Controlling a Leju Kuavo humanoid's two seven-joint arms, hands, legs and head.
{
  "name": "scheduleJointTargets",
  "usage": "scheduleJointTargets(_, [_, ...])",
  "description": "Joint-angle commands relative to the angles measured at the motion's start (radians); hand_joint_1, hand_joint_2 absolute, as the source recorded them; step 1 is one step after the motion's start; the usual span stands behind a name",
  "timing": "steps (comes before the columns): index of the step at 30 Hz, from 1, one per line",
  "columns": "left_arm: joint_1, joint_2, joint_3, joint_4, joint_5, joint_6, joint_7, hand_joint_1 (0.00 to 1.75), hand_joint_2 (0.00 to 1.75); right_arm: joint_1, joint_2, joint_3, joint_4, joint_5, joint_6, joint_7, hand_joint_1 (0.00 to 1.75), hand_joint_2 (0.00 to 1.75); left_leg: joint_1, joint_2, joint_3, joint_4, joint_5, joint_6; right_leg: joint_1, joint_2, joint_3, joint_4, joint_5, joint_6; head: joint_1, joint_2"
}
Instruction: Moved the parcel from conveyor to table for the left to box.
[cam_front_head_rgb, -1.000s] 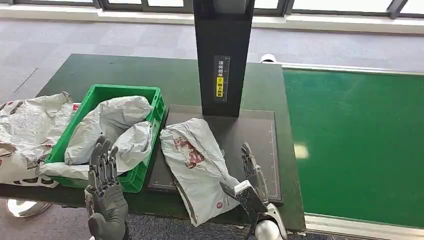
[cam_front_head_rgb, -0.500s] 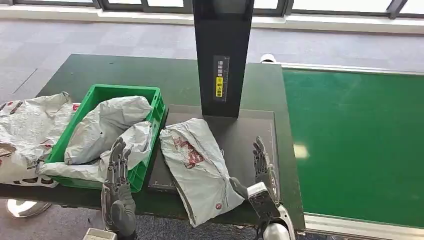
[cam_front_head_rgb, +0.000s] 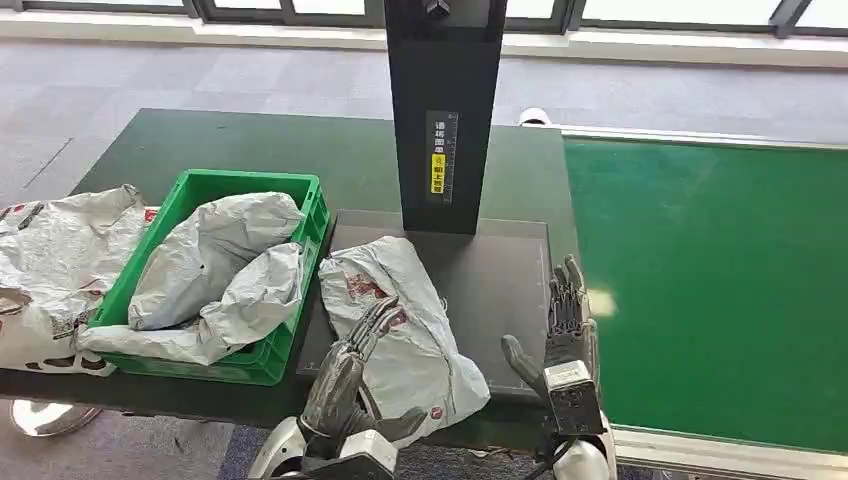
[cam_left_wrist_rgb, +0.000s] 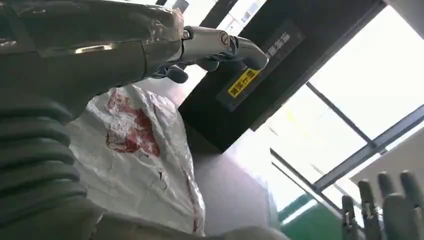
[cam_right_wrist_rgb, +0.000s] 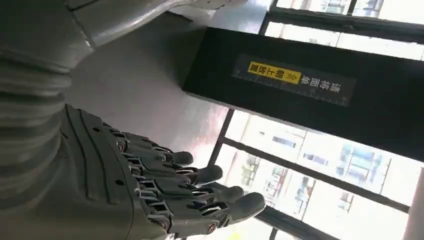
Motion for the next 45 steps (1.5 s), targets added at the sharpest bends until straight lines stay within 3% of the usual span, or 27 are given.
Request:
scheduleJointTargets(1, [-0.106,-0.032,-0.081,0.337,-0.127,0.074,0.112,0.00,1.75,-0.006,-0.079,0.044,0.002,-0.026,-0.036,0.001,0.00,1.75,0.000,-0.004,0.002,-0.004,0.001,0.001,0.000,-0.004,0.004,-0.005,0.000,0.001,0.000,0.000])
scheduleJointTargets(9, [-0.196,-0.053,-0.095,0.591,-0.342,0.132,0.261,0.00,1.75,0.038,-0.093,0.078,-0.024,-0.022,-0.068,0.001,0.00,1.75,0.000,-0.003,0.002,-0.003,0.001,0.001,0.000,-0.002,0.003,-0.003,0.000,0.001,0.000,0.000])
scheduleJointTargets(15, [-0.235,-0.063,-0.084,0.679,-0.406,0.138,0.292,0.00,1.75,0.036,-0.074,0.062,-0.027,-0.004,-0.073,0.001,0.00,1.75,0.000,-0.002,0.002,-0.002,0.000,0.001,0.000,-0.001,0.003,-0.003,0.000,0.001,0.000,0.000])
scheduleJointTargets(16, [-0.240,-0.064,-0.082,0.684,-0.409,0.138,0.291,0.79,1.75,0.037,-0.070,0.058,-0.028,0.000,-0.075,0.001,0.00,1.75,0.000,-0.002,0.001,-0.003,0.000,0.001,0.000,-0.002,0.003,-0.004,0.000,0.001,0.000,0.000])
scheduleJointTargets(17, [-0.246,-0.066,-0.073,0.688,-0.416,0.156,0.276,1.75,1.75,0.043,-0.060,0.047,-0.039,0.005,-0.081,0.001,0.00,1.75,0.000,-0.001,0.001,-0.002,0.000,0.001,0.000,-0.001,0.002,-0.002,0.000,0.000,0.000,0.000])
scheduleJointTargets(40, [-0.218,-0.079,-0.002,0.523,-0.402,0.191,0.231,1.75,1.75,0.067,-0.034,0.001,-0.084,0.029,-0.070,0.001,0.00,1.75,0.000,-0.001,0.000,-0.001,0.001,0.001,0.000,0.000,0.001,-0.002,0.001,0.000,0.000,0.000])
scheduleJointTargets(45, [-0.169,-0.076,0.012,0.398,-0.380,0.272,0.178,1.75,1.75,0.076,-0.028,0.002,-0.091,0.035,-0.061,0.001,0.00,1.75,0.000,0.000,0.000,0.000,0.000,0.000,0.000,0.000,0.000,-0.001,0.000,0.000,0.000,0.000])
